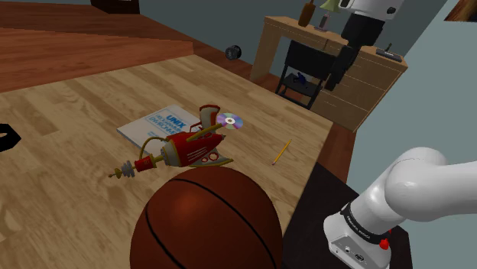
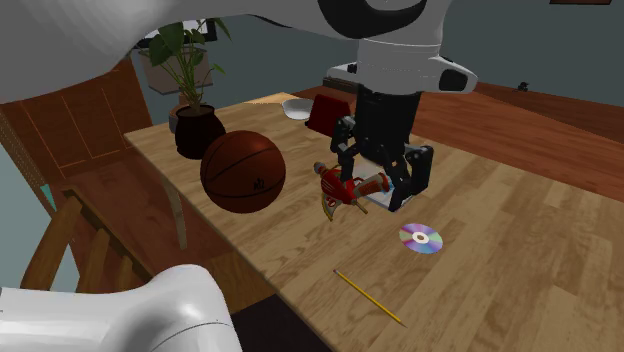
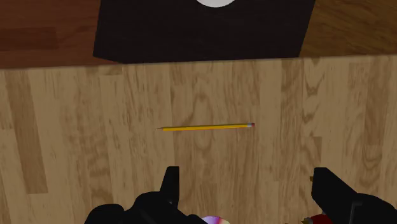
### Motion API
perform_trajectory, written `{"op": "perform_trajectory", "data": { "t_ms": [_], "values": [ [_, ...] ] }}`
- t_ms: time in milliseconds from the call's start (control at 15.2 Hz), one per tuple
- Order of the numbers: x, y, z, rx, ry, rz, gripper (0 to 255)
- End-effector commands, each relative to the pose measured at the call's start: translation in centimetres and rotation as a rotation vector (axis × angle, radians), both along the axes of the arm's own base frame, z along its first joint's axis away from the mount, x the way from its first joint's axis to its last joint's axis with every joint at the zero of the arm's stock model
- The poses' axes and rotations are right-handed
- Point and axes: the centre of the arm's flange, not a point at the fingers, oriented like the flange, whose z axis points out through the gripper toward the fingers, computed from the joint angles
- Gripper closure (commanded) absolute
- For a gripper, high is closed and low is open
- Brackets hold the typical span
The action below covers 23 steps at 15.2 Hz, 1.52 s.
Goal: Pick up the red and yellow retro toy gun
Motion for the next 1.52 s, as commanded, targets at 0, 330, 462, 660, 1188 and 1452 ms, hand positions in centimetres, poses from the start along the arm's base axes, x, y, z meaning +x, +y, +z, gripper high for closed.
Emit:
{"op": "perform_trajectory", "data": {
  "t_ms": [0,330,462,660,1188,1452],
  "values": [
    [0.0,0.0,0.0,0.0,0.0,0.0,0],
    [5.0,5.7,-1.1,-0.093,0.0,0.19,0],
    [6.7,8.2,-1.6,-0.13,0.0,0.267,0],
    [8.8,12.1,-2.7,-0.186,0.001,0.381,0],
    [12.3,23.1,-6.6,-0.336,0.001,0.685,0],
    [12.8,28.6,-9.2,-0.41,0.001,0.838,0]
  ]
}}
